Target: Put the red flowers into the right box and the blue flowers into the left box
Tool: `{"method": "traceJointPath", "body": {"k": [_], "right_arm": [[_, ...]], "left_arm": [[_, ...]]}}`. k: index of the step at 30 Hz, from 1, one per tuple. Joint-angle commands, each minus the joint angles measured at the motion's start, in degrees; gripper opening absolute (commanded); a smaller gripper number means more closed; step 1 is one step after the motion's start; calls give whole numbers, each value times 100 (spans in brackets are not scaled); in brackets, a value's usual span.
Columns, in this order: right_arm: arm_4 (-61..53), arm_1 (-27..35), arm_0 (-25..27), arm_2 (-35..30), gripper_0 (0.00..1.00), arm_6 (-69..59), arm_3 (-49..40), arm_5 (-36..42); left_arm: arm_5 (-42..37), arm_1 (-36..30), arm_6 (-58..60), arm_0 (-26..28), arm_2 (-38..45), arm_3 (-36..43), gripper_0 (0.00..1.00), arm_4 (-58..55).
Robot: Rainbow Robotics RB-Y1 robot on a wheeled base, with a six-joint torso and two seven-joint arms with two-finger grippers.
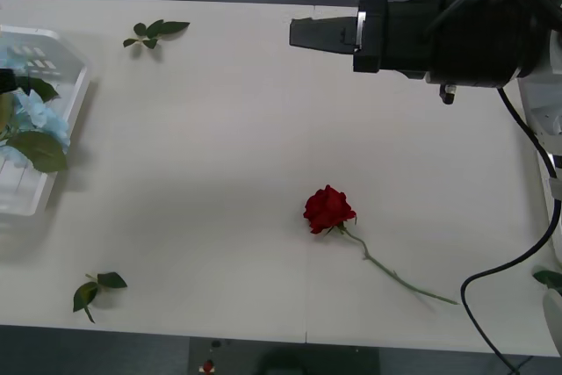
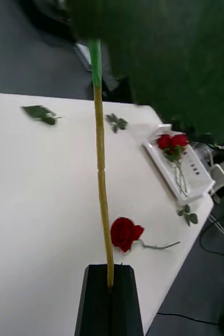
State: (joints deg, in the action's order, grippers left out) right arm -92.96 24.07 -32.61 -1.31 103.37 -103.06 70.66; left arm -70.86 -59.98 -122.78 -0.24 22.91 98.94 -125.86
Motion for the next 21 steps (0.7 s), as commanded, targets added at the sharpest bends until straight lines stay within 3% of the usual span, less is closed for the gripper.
{"method": "traceJointPath", "body": {"k": [1,10,21], "right_arm": [[313,352,238,61,100,-107,-127,229],[1570,642,651,61,100,-713,-355,1029],[3381,651,976,368,100,-1618,-1551,2207]], "left_arm": [[-288,-295,229,235,354,-885,0,-35],[-394,-744,27,648,548,-2344,0,1038],[-376,-832,-184,709,161,-3170,0,2250]]}}
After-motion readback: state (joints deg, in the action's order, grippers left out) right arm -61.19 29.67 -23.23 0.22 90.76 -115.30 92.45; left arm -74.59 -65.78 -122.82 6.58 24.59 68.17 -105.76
